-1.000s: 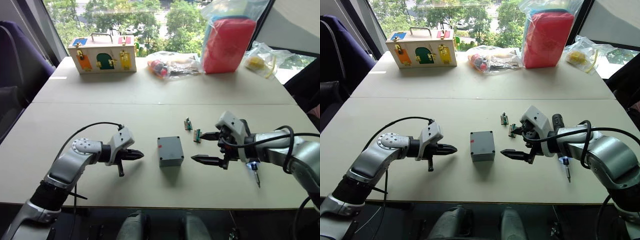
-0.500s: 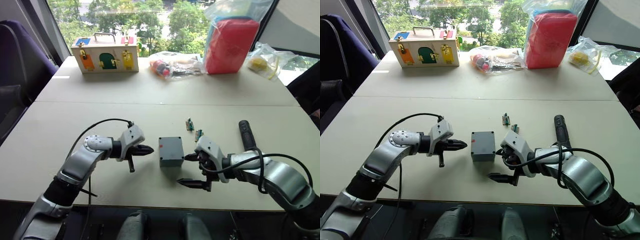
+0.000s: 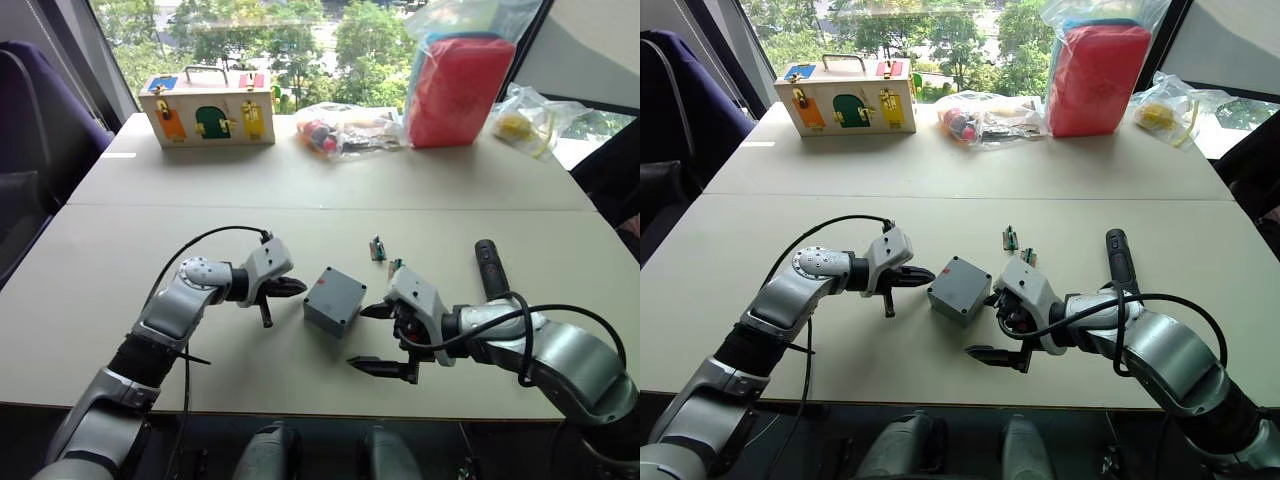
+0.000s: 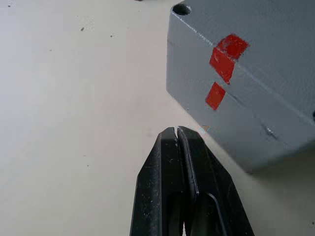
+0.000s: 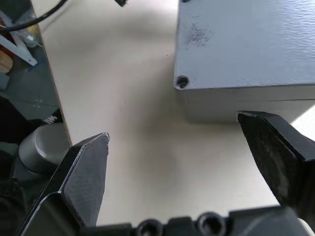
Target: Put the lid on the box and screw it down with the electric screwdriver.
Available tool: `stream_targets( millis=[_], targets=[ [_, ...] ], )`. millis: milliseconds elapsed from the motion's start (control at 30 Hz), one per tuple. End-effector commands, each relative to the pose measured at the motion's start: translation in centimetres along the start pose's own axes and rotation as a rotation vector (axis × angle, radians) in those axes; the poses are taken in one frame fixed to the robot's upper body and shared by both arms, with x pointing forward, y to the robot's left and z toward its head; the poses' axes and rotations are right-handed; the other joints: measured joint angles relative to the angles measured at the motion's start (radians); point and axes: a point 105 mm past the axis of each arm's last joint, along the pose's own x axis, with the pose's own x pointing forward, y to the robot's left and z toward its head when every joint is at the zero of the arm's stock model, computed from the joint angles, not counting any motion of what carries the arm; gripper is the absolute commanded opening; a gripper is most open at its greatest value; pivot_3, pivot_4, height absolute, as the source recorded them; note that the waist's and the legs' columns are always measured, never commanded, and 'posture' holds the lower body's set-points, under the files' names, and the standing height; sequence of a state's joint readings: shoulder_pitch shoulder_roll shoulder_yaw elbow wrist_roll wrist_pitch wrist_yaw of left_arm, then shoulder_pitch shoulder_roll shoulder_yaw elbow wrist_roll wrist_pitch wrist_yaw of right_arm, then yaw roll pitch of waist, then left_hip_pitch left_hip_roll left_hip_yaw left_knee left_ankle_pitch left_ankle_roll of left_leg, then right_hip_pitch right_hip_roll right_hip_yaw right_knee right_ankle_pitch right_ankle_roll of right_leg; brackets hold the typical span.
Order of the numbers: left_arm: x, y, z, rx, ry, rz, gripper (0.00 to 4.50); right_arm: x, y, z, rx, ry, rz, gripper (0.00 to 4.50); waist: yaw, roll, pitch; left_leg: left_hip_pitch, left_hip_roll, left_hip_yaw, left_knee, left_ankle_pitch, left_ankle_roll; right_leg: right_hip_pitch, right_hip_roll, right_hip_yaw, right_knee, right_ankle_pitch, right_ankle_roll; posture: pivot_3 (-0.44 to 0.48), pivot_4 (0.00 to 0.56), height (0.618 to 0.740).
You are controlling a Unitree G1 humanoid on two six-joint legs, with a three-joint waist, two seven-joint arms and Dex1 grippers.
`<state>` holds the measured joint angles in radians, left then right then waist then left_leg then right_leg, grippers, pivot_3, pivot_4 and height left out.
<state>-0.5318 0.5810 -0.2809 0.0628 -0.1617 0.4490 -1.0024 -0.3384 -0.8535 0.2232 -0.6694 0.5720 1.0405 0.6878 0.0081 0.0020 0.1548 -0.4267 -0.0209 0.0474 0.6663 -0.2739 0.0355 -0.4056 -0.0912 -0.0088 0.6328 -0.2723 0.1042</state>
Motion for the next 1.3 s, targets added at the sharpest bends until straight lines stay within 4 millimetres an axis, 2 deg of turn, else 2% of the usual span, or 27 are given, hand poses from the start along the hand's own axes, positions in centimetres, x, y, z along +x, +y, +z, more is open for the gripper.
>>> stream_targets(
  millis=[33, 200, 300, 467, 700, 900, 1300],
  targets=[
    [-1.9, -1.1, -0.2, -0.025, -0.007, -0.035, 0.00, -0.5, -2.4, 0.5, -0.072, -0.012, -0.090, 4.46, -0.005, 0.000, 0.000, 0.000, 0.000, 0.000, 0.000, 0.000, 0.000, 0.000, 0.000, 0.000, 0.000, 0.000, 0.000, 0.000, 0.150, 0.740],
    [-2.2, -5.8, 0.1, -0.080, -0.018, -0.198, 0.00, 0.8, -4.0, -0.3, -0.140, 0.002, -0.102, 4.46, -0.007, 0.000, 0.000, 0.000, 0.000, 0.000, -0.001, 0.000, 0.000, 0.000, 0.000, 0.000, 0.000, 0.000, 0.000, 0.000, 0.150, 0.740],
    [-1.5, -6.8, 0.3, -0.094, -0.033, -0.197, 0.00, 1.6, -4.4, -0.5, -0.223, 0.017, -0.097, 4.46, -0.002, 0.000, 0.000, 0.000, 0.000, 0.000, 0.000, 0.000, 0.000, 0.001, 0.000, 0.000, 0.000, 0.000, 0.000, 0.000, 0.150, 0.740],
    [0.2, -5.7, 0.6, -0.088, -0.058, -0.093, 0.00, 2.1, -2.8, 0.0, -0.247, -0.021, -0.011, 4.46, 0.003, 0.000, 0.000, 0.000, 0.000, 0.000, 0.001, 0.000, 0.000, 0.001, 0.001, 0.000, 0.000, 0.000, 0.000, 0.000, 0.150, 0.740],
    [1.1, -4.3, 1.6, -0.093, -0.120, -0.033, 0.00, 1.9, -1.7, -1.0, -0.233, 0.010, 0.026, 4.46, 0.005, 0.000, 0.000, 0.000, 0.000, 0.000, 0.002, 0.000, 0.000, 0.001, 0.001, 0.000, 0.001, 0.000, 0.000, 0.000, 0.150, 0.740],
    [1.2, -3.4, 2.0, -0.087, -0.140, -0.004, 0.00, 1.6, -1.0, -1.3, -0.212, 0.015, 0.026, 4.46, 0.004, 0.000, 0.000, 0.000, 0.000, 0.000, 0.002, 0.000, 0.000, 0.001, 0.002, 0.000, 0.001, 0.000, 0.000, 0.000, 0.150, 0.740],
    [1.2, -3.0, 2.0, -0.095, -0.147, 0.010, 0.00, 1.4, -0.6, -1.1, -0.210, 0.018, 0.034, 4.46, 0.004, 0.000, 0.000, 0.000, 0.000, 0.000, 0.002, 0.000, 0.000, 0.001, 0.002, 0.000, 0.001, 0.000, 0.000, 0.000, 0.150, 0.740]
  ],
)
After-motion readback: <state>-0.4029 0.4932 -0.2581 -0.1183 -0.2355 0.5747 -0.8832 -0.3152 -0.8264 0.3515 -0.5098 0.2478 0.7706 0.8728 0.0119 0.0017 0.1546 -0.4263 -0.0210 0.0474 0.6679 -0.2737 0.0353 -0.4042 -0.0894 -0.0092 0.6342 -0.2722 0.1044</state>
